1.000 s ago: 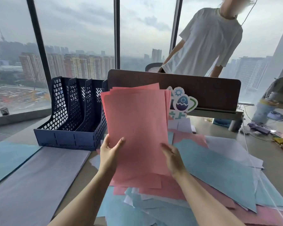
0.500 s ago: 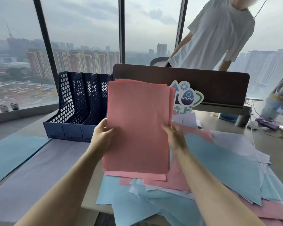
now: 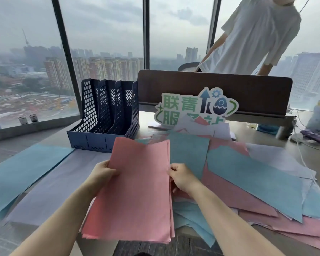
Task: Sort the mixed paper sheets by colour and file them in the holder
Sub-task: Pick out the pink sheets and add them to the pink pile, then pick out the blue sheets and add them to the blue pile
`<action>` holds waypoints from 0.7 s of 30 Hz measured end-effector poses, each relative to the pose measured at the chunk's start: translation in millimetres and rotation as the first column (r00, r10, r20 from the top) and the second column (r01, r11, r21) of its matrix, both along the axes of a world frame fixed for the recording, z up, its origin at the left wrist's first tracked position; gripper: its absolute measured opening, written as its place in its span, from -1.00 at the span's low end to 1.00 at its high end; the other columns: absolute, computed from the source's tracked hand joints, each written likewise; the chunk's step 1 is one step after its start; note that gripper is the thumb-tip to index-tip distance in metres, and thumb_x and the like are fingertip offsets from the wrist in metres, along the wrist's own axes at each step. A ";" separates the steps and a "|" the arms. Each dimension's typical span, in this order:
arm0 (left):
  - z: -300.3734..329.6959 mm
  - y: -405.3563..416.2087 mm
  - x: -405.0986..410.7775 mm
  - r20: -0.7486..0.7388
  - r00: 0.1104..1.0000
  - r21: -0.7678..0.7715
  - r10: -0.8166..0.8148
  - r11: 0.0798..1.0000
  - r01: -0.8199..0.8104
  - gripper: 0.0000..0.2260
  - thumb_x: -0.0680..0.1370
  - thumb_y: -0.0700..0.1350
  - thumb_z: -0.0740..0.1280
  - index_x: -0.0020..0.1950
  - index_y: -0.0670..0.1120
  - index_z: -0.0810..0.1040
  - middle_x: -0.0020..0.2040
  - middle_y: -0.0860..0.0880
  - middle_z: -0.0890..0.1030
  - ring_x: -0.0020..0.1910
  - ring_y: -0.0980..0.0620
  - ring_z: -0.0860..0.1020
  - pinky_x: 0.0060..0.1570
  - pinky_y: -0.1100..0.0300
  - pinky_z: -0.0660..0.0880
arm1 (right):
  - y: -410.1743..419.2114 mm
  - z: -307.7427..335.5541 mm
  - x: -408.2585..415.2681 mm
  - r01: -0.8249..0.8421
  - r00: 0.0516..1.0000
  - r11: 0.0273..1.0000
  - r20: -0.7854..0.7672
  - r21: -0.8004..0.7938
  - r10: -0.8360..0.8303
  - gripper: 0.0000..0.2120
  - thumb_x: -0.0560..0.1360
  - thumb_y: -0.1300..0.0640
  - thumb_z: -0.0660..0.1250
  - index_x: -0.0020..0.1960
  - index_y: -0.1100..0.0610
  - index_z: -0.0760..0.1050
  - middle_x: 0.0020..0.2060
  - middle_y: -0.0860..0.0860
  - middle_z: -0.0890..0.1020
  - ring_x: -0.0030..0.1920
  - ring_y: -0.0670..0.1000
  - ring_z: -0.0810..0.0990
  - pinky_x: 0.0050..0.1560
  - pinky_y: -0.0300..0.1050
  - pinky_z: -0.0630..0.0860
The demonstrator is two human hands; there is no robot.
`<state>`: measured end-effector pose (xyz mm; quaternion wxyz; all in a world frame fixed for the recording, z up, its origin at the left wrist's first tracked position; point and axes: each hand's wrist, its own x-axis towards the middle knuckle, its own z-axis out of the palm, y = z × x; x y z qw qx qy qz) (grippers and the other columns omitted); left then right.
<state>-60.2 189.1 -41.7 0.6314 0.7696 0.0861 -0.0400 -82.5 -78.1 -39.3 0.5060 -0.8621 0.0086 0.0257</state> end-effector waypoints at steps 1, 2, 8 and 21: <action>-0.8 3.5 -1.3 -0.019 1.000 0.033 -0.009 0.999 0.010 -0.68 0.46 -0.47 0.25 0.13 -0.21 0.60 -0.12 -0.19 0.71 -0.26 -0.12 0.68 -0.22 0.07 0.64 | 2.5 -1.0 -2.0 -0.015 0.999 1.000 -0.042 0.012 0.015 -0.78 0.59 0.22 0.22 -0.24 0.18 0.39 -0.46 0.04 0.33 -0.53 -0.01 0.39 -0.56 -0.18 0.41; 0.4 3.5 -2.5 -0.038 0.999 0.081 -0.026 0.996 0.029 -0.69 0.47 -0.45 0.25 0.11 -0.20 0.61 -0.12 -0.18 0.71 -0.27 -0.11 0.68 -0.27 0.12 0.63 | 4.1 -1.0 -3.8 -0.023 0.997 1.000 -0.076 0.004 0.023 -0.78 0.59 0.24 0.20 -0.24 0.20 0.39 -0.46 0.07 0.37 -0.55 0.01 0.43 -0.61 -0.17 0.42; -3.1 12.5 -1.0 0.009 0.999 0.401 -0.051 0.915 0.043 -0.77 0.47 -0.27 0.29 0.10 -0.16 0.58 -0.05 -0.14 0.68 -0.13 -0.11 0.67 -0.04 0.00 0.63 | 26.0 5.0 -6.4 0.010 0.980 0.990 -0.193 -0.137 -0.037 -0.80 0.43 0.32 0.11 -0.27 0.25 0.47 -0.51 0.15 0.57 -0.60 0.07 0.52 -0.58 -0.27 0.38; -11.6 12.4 23.4 0.070 0.997 0.659 -0.036 0.752 -0.019 -0.58 0.43 -0.27 0.27 0.29 -0.12 0.47 0.21 -0.14 0.58 0.20 -0.15 0.51 0.04 0.15 0.40 | 27.9 2.1 -1.4 0.063 0.993 0.912 -0.066 -0.404 -0.098 -0.76 0.45 0.12 0.22 -0.37 0.14 0.44 -0.45 0.08 0.59 -0.46 0.11 0.55 -0.41 -0.23 0.41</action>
